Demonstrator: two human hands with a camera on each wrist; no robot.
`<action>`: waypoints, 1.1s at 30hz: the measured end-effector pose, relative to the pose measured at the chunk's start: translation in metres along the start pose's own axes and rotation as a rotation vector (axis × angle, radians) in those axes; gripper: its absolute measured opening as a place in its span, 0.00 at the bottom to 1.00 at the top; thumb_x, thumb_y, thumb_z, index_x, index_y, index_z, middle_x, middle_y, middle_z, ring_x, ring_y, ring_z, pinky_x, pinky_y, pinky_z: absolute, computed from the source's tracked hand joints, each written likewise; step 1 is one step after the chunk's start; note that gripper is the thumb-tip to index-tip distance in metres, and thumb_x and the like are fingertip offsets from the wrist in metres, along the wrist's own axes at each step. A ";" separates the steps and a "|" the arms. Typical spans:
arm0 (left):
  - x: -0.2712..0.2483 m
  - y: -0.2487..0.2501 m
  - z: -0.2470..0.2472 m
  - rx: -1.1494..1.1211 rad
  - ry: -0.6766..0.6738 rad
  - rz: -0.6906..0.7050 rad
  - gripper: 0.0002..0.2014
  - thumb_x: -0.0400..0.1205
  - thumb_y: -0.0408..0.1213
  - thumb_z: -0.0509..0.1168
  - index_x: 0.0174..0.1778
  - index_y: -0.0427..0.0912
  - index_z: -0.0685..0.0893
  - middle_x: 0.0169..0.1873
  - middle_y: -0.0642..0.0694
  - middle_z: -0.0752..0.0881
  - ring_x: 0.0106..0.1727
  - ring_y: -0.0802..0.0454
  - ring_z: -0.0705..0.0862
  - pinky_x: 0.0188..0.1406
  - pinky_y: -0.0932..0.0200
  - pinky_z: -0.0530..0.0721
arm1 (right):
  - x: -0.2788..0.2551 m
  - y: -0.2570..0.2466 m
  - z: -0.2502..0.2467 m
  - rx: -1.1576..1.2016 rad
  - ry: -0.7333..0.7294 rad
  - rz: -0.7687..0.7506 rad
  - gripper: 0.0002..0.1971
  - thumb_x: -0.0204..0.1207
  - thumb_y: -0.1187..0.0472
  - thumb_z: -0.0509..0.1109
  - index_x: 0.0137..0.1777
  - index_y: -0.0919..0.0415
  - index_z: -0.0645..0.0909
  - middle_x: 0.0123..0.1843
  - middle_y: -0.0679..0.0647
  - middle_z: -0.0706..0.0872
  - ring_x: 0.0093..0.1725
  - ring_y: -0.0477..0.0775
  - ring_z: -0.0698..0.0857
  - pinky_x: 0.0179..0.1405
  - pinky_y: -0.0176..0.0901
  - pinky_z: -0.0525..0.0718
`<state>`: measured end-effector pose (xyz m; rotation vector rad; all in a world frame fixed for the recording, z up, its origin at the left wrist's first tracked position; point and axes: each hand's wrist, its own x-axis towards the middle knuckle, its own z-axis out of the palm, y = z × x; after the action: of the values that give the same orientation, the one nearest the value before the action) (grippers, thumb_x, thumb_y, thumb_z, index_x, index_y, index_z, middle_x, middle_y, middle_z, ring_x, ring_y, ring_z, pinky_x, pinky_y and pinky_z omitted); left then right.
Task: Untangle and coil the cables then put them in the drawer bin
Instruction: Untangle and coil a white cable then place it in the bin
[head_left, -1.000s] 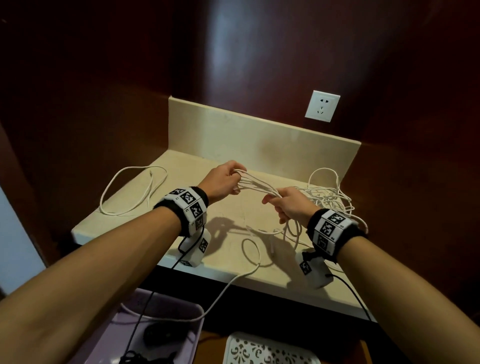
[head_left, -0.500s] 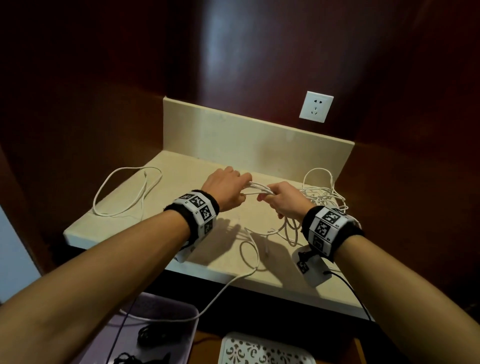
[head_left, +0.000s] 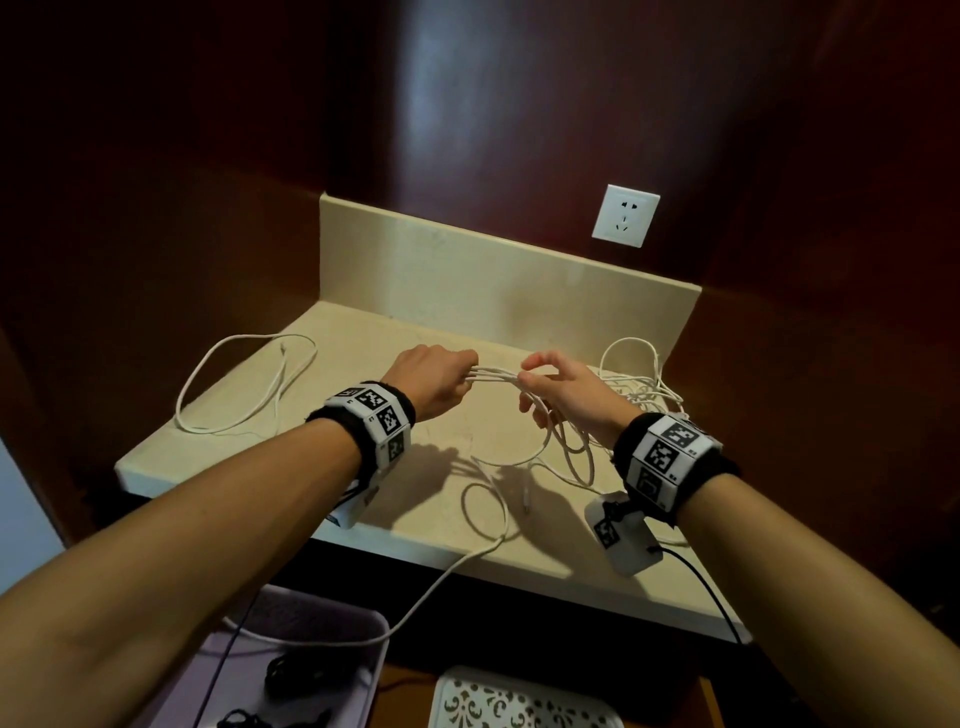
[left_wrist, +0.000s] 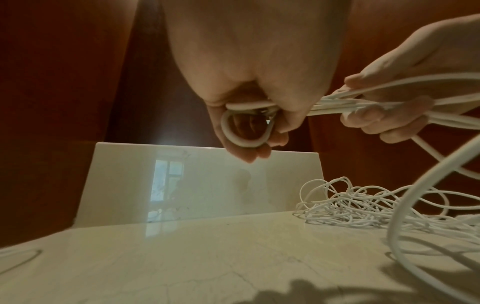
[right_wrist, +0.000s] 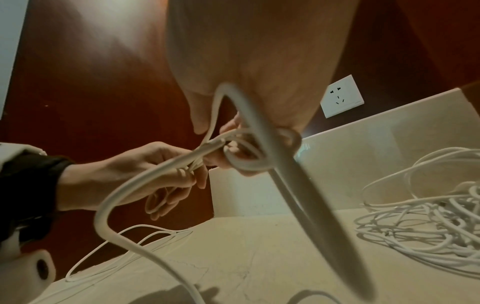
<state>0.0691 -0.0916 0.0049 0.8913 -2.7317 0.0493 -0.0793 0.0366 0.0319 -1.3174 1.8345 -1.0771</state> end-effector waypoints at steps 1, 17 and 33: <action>0.000 0.000 0.000 -0.012 -0.003 -0.005 0.09 0.86 0.40 0.54 0.56 0.44 0.77 0.49 0.38 0.86 0.48 0.36 0.81 0.39 0.53 0.69 | 0.001 0.001 0.001 0.028 0.017 0.005 0.07 0.83 0.60 0.67 0.56 0.60 0.73 0.37 0.58 0.85 0.28 0.53 0.78 0.30 0.43 0.74; 0.007 0.010 -0.002 0.007 -0.037 0.007 0.18 0.86 0.57 0.56 0.49 0.47 0.82 0.37 0.48 0.80 0.40 0.47 0.76 0.39 0.55 0.69 | 0.011 0.011 0.006 -0.143 0.137 -0.053 0.13 0.74 0.62 0.77 0.51 0.57 0.76 0.34 0.53 0.80 0.26 0.46 0.71 0.25 0.37 0.67; 0.009 0.003 0.000 0.102 -0.031 0.038 0.21 0.87 0.59 0.50 0.40 0.47 0.76 0.25 0.51 0.71 0.34 0.46 0.75 0.35 0.55 0.68 | -0.002 0.025 -0.027 -0.359 0.047 0.244 0.13 0.73 0.60 0.78 0.40 0.70 0.81 0.29 0.58 0.78 0.25 0.52 0.76 0.22 0.40 0.79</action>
<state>0.0608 -0.0943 0.0070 0.8735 -2.7963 0.1858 -0.1121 0.0496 0.0222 -1.2253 2.2319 -0.6764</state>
